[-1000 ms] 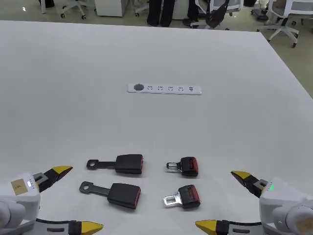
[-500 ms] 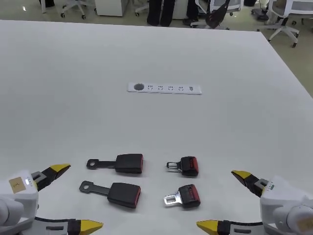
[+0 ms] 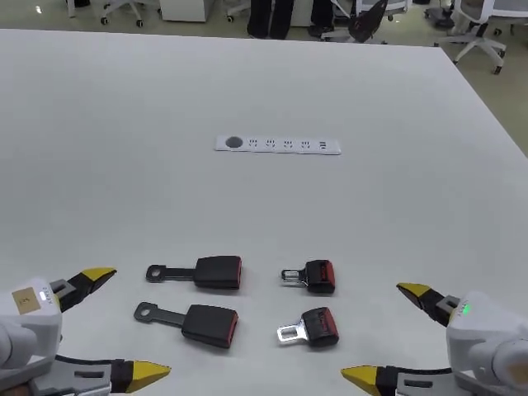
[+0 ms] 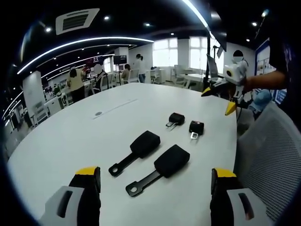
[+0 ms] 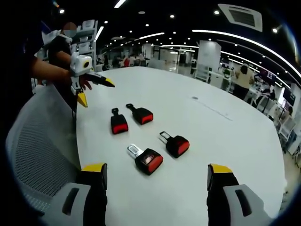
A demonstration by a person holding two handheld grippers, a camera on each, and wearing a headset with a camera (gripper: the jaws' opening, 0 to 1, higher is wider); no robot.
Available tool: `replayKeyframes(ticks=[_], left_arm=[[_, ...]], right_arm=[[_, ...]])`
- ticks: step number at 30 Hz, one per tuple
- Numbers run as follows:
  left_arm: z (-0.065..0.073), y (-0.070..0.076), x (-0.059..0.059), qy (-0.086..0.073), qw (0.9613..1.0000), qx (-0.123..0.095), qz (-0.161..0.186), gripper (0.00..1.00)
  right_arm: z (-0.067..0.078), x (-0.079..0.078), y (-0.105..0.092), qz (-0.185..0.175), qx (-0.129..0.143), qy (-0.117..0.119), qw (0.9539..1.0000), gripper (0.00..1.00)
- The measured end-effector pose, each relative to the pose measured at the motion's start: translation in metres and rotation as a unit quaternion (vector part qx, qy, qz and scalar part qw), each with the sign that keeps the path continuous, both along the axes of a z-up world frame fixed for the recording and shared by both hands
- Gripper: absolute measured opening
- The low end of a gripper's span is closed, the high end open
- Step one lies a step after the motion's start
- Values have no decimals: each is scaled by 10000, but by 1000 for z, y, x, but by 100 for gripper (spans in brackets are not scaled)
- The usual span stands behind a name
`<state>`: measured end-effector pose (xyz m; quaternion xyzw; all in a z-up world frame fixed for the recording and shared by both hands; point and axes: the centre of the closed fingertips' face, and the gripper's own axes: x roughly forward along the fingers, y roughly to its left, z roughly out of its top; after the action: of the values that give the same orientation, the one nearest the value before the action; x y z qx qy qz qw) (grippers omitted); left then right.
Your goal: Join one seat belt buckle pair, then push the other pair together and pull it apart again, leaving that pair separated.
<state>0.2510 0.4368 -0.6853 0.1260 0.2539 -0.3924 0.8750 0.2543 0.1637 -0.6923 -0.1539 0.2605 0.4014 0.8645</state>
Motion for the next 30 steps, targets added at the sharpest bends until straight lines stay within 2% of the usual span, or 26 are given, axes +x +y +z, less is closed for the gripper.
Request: replayKeyframes(ticks=[13, 18, 24, 28, 30], left_arm=[[-7, -11, 6, 98, 9986, 267, -452, 98], [-10, -18, 7, 143, 9962, 434, -746, 92], [-19, -24, 6, 265, 9896, 695, -1230, 79], [-26, -28, 8, 296, 9838, 870, -1539, 71], [-28, -32, 8, 366, 9810, 928, -1665, 68]], right_arm=[[1, 3, -5, 317, -265, 39, 9991, 83], [-2, 4, -3, 598, -431, 36, 9973, 78], [-6, 3, 4, 962, -623, 61, 9934, 69], [-9, 3, 8, 1252, -737, 105, 9893, 64], [-13, 3, 9, 1420, -836, 134, 9862, 61]])
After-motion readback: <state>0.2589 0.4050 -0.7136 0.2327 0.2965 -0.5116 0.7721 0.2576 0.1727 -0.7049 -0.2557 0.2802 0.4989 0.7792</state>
